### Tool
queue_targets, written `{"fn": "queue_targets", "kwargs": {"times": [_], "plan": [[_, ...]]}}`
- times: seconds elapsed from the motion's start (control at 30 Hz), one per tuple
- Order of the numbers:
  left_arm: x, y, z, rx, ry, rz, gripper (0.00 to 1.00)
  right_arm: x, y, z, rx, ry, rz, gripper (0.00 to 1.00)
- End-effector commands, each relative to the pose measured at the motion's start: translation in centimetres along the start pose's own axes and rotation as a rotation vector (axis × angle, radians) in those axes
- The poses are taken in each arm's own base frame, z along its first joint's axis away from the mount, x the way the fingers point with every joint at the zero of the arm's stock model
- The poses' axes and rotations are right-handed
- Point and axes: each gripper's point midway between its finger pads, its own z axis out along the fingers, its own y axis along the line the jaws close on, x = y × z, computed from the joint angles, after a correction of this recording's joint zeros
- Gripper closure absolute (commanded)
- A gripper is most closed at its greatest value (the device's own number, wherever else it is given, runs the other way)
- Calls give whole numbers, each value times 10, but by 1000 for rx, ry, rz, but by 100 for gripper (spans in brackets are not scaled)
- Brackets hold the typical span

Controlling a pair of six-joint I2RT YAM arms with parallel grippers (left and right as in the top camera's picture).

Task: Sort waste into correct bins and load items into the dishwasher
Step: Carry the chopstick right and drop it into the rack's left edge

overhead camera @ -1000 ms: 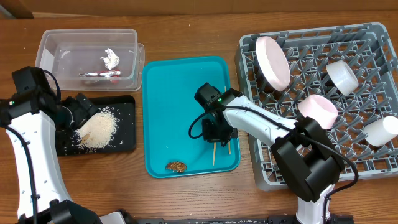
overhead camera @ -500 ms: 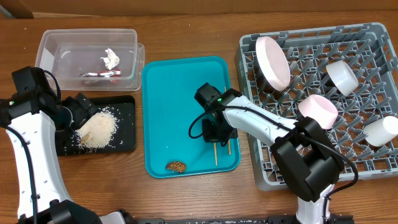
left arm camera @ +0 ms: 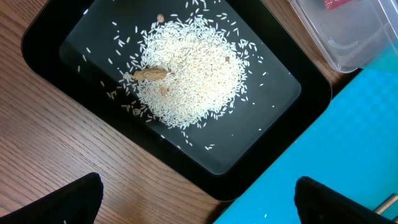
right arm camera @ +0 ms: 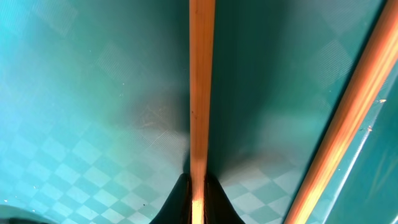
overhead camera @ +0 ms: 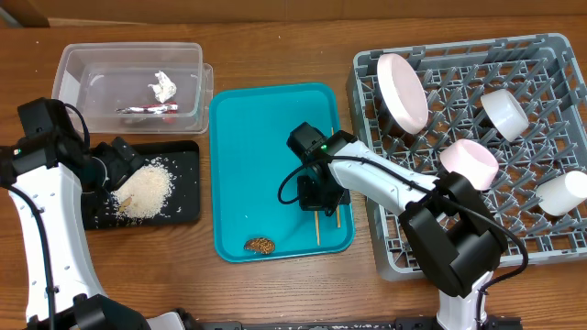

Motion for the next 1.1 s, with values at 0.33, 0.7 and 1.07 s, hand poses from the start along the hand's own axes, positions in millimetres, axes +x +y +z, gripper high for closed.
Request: {"fn": "queue_targets", "kwargs": {"times": [0.33, 0.7, 1.07], "plan": [[1, -1, 4, 4, 11, -15, 0, 12, -3, -108, 0, -176, -220, 96], [2, -1, 4, 4, 12, -15, 0, 35, -89, -145, 246, -130, -106, 96], [1, -2, 4, 4, 10, -15, 0, 26, -125, -149, 231, -101, -27, 96]]}}
